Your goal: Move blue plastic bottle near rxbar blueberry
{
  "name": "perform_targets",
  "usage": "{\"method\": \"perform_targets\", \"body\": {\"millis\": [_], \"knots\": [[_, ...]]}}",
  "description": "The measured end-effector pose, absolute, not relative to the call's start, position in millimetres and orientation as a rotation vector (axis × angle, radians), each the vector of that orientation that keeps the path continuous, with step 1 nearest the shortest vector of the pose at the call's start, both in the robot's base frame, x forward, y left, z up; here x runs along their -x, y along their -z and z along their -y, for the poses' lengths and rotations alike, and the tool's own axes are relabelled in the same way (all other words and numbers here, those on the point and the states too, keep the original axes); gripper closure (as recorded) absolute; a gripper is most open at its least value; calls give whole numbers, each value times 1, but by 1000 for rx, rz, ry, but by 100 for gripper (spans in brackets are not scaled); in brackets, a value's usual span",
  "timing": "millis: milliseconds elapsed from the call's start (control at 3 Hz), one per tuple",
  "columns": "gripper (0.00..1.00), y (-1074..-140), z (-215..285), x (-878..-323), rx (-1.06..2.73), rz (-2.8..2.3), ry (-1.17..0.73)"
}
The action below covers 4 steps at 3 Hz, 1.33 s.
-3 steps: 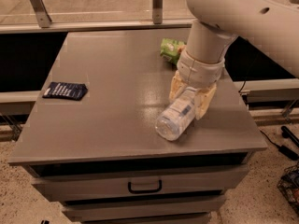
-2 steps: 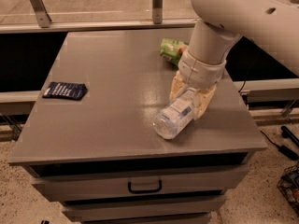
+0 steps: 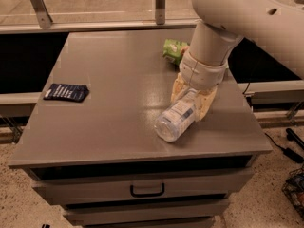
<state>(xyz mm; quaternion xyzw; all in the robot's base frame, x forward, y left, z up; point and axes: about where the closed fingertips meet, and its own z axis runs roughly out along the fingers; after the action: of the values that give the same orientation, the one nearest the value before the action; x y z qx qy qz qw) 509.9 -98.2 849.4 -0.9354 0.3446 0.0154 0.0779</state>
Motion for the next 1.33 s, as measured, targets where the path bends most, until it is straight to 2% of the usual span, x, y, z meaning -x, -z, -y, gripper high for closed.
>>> {"method": "perform_targets", "body": {"millis": [667,1333], "knots": [[100,-866,88,-530,2772,-1111,24],[100,-926,65,-578,2634,-1265,226]]}}
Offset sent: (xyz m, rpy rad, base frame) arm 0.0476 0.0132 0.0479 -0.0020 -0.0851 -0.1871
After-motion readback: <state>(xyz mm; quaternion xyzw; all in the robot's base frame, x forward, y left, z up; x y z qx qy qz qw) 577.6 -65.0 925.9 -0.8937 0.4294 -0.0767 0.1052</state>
